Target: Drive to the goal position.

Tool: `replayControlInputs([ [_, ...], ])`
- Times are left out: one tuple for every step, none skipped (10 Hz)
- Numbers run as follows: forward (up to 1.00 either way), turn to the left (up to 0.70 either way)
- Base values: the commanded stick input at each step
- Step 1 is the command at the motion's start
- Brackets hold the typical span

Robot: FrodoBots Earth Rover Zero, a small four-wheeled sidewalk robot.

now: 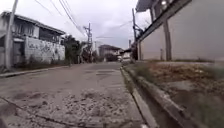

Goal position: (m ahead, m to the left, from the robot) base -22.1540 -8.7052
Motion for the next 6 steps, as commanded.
replayControlInputs([
  [0.85, -0.08],
  [0.85, -0.02],
  [0.85, 0.00],
  [0.85, 0.00],
  [0.42, 0.00],
  [0.00, 0.20],
])
